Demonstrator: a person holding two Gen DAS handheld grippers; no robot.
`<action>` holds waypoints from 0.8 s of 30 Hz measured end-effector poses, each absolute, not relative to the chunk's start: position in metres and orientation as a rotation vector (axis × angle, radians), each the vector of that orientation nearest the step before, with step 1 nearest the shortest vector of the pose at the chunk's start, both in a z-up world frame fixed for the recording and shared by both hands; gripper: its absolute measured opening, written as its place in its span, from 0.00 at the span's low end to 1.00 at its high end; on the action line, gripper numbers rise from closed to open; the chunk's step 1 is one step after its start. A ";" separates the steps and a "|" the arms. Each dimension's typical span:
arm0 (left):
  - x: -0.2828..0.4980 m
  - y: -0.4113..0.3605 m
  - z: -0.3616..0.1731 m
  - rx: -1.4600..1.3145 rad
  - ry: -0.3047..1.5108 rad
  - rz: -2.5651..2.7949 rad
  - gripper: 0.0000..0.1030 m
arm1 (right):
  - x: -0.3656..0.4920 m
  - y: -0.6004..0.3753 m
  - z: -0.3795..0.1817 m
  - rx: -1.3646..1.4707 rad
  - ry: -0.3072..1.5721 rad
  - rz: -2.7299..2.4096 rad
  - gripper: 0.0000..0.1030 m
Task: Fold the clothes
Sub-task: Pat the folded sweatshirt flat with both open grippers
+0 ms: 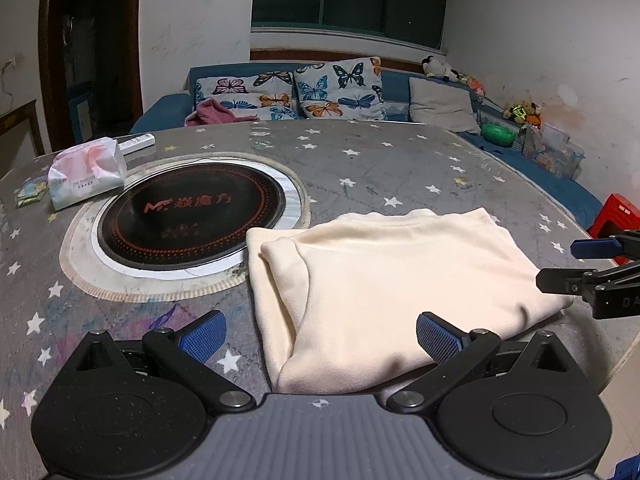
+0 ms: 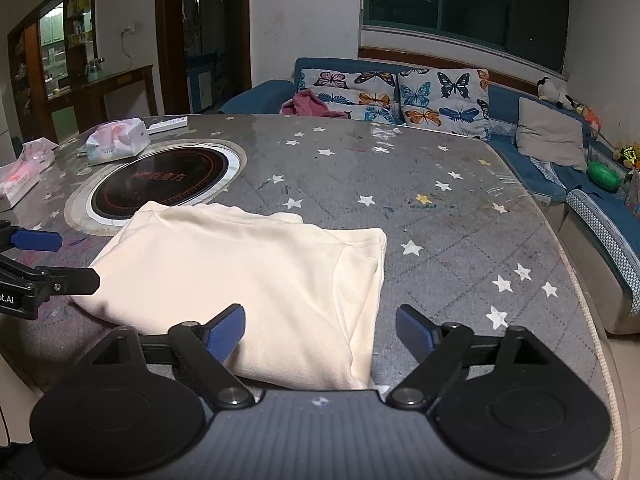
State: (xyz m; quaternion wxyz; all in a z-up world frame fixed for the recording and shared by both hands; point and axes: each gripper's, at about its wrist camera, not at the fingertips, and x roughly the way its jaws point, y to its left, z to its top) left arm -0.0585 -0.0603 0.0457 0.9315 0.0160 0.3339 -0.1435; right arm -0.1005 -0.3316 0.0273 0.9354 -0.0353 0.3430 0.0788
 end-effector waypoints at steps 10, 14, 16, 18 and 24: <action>-0.060 -0.061 0.047 0.023 0.700 -0.287 1.00 | -0.105 -0.329 0.026 -0.059 0.690 0.167 0.91; -0.060 -0.062 0.047 0.027 0.716 -0.277 1.00 | -0.108 -0.328 0.026 -0.054 0.680 0.172 0.96; -0.059 -0.063 0.047 0.028 0.723 -0.271 1.00 | -0.109 -0.327 0.027 -0.055 0.675 0.174 0.97; -0.059 -0.063 0.047 0.030 0.729 -0.265 1.00 | -0.110 -0.327 0.028 -0.054 0.672 0.176 0.97; -0.059 -0.064 0.046 0.036 0.746 -0.248 1.00 | -0.112 -0.324 0.027 -0.051 0.673 0.184 0.98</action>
